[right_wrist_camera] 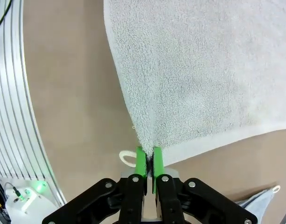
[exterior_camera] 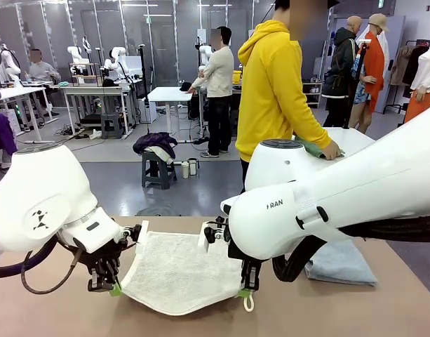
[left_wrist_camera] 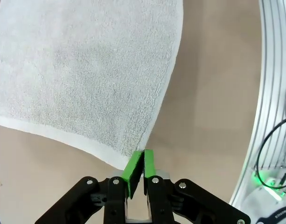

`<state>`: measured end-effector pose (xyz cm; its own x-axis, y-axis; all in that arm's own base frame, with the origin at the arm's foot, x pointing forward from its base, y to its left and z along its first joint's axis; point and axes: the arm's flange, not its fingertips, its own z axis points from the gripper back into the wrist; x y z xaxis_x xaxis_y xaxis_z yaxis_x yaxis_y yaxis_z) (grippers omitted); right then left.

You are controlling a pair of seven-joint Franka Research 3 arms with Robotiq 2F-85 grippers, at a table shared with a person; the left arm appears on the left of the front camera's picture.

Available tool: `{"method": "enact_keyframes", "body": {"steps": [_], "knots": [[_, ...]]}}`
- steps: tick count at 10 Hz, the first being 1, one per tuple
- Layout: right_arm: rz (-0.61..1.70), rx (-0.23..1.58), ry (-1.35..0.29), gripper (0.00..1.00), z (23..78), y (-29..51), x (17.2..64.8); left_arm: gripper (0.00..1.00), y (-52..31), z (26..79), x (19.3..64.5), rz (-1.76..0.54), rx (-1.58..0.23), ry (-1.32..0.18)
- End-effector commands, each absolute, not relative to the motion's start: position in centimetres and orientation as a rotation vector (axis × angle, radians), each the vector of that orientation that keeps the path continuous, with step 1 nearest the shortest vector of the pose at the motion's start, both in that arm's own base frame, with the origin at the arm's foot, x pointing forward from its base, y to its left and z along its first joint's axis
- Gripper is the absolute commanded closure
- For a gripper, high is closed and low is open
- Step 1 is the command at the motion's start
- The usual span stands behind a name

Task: Fold the towels and place them in the basket.
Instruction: When a person lays out a Towel with hook on the table, fold it in half twice.

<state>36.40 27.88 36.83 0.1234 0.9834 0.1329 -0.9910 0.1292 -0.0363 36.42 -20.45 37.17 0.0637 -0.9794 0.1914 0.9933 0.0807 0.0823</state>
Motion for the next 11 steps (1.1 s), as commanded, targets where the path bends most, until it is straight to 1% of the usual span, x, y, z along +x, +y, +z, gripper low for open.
{"method": "enact_keyframes", "body": {"steps": [1, 2, 3, 4, 5, 7, 9, 11], "knots": [[1.443, 0.066, -0.134, 1.00, 36.7, 28.0, 36.6, 0.99, -20.5, 37.1, 36.4, -1.495, -0.074, -0.215], [1.441, 0.066, -0.136, 0.93, 36.8, 27.9, 36.4, 0.93, -20.5, 37.2, 36.4, -1.492, -0.078, -0.217], [1.434, 0.044, -0.165, 0.93, 38.8, 28.3, 38.2, 0.93, -21.0, 38.2, 38.5, -1.489, -0.036, -0.233], [1.426, 0.024, -0.163, 0.93, 39.5, 28.5, 39.9, 0.93, -21.5, 38.6, 40.4, -1.488, -0.044, -0.237], [1.402, 0.056, -0.159, 0.93, 39.8, 28.5, 42.0, 0.93, -22.0, 38.8, 42.6, -1.474, -0.050, -0.246], [1.358, 0.058, -0.140, 0.93, 40.1, 28.8, 45.5, 0.93, -22.6, 38.8, 46.4, -1.452, -0.032, -0.242], [1.332, 0.052, -0.112, 0.93, 39.8, 29.7, 48.6, 0.93, -23.2, 38.9, 50.3, -1.407, -0.074, -0.305], [1.301, 0.052, -0.072, 0.93, 39.2, 30.4, 51.6, 0.93, -23.9, 38.3, 54.0, -1.388, -0.042, -0.326]]}}
